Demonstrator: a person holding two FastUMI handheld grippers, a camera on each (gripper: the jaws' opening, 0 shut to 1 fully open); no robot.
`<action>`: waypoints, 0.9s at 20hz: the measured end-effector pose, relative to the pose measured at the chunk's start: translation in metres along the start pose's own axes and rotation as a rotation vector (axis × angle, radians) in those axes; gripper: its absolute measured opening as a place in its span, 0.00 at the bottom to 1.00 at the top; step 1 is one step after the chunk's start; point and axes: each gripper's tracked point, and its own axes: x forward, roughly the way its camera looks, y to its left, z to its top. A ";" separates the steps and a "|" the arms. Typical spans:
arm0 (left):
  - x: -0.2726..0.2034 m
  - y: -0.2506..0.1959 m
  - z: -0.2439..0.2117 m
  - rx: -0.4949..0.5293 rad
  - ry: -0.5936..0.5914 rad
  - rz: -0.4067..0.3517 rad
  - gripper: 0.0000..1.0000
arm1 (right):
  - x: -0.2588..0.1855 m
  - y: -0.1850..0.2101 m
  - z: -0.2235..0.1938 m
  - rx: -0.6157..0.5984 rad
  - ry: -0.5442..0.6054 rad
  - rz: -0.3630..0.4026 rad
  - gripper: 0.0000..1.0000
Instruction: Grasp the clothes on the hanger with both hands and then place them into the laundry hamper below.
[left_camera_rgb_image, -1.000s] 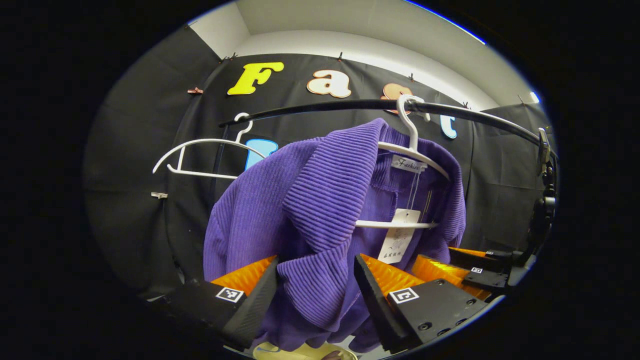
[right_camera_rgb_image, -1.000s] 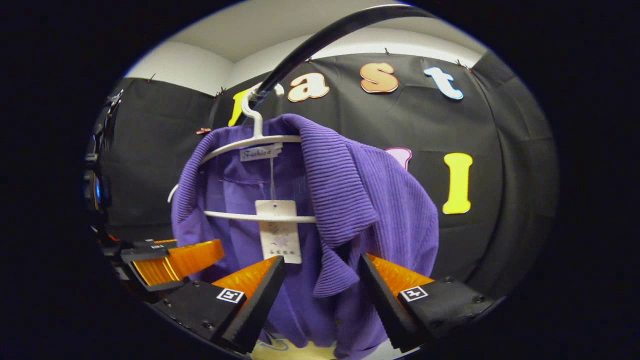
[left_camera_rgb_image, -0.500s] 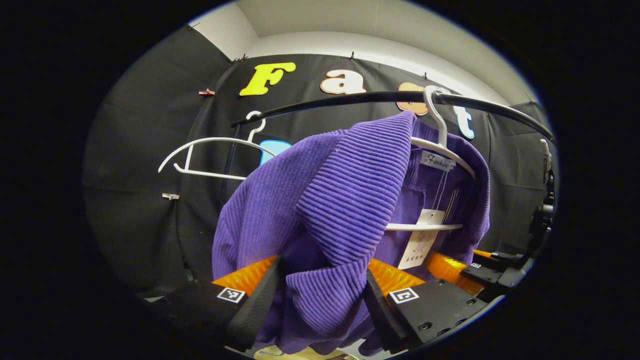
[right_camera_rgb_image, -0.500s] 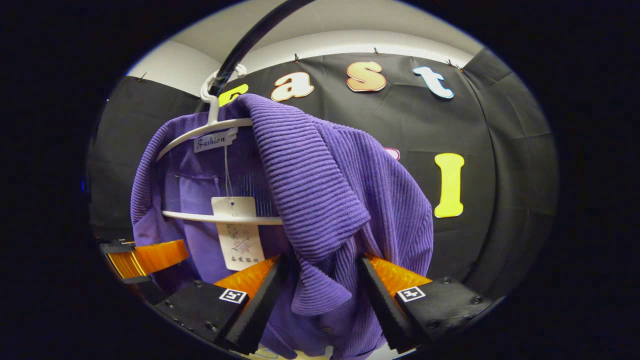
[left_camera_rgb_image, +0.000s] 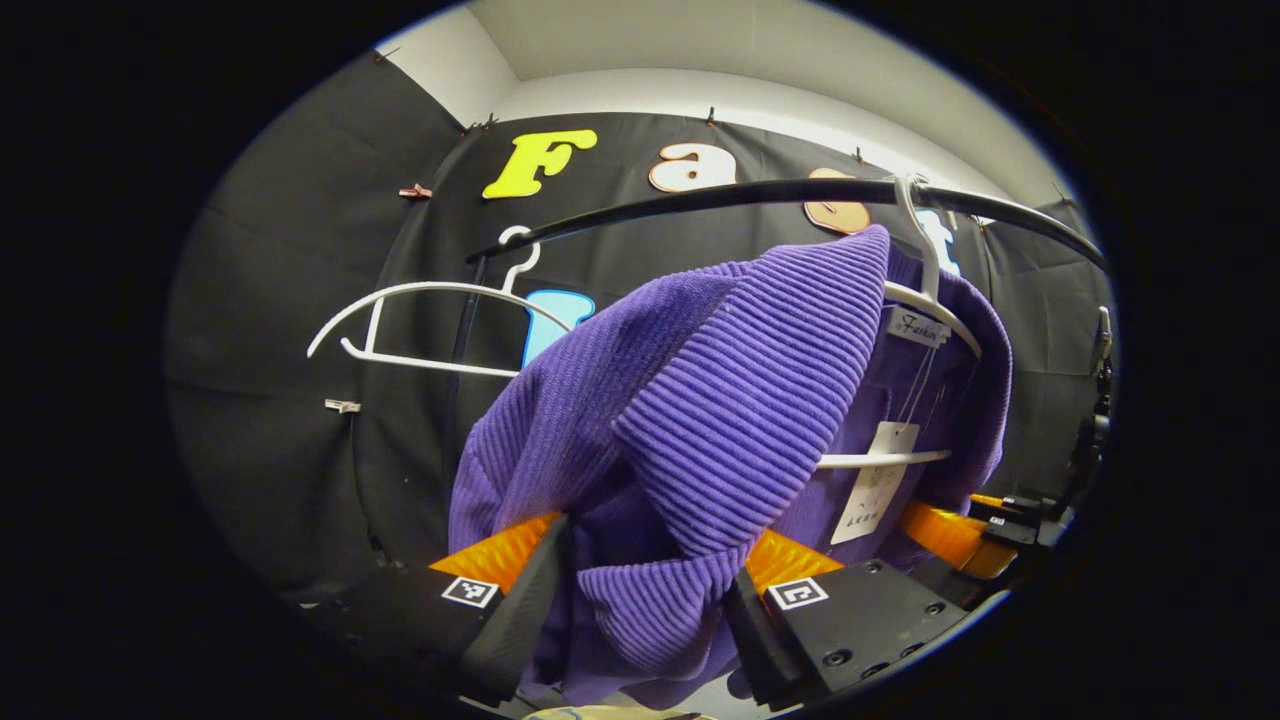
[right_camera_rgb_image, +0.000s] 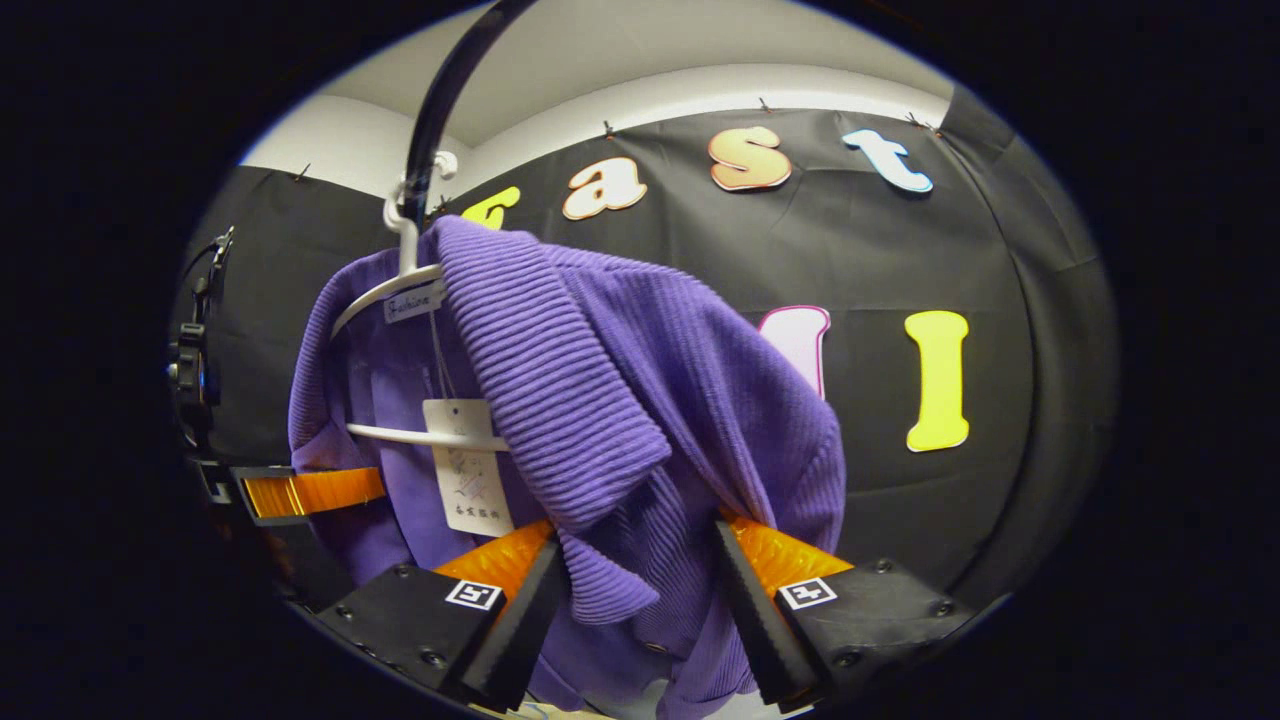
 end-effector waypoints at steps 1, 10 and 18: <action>-0.001 0.002 0.002 -0.003 -0.004 0.008 0.83 | 0.004 -0.004 0.000 0.023 0.008 -0.030 0.84; -0.003 0.011 0.009 -0.010 -0.003 0.082 0.28 | 0.020 0.007 -0.005 0.021 0.030 -0.068 0.26; -0.038 0.032 0.036 -0.005 0.004 0.123 0.10 | -0.016 -0.008 0.014 0.175 -0.006 0.048 0.14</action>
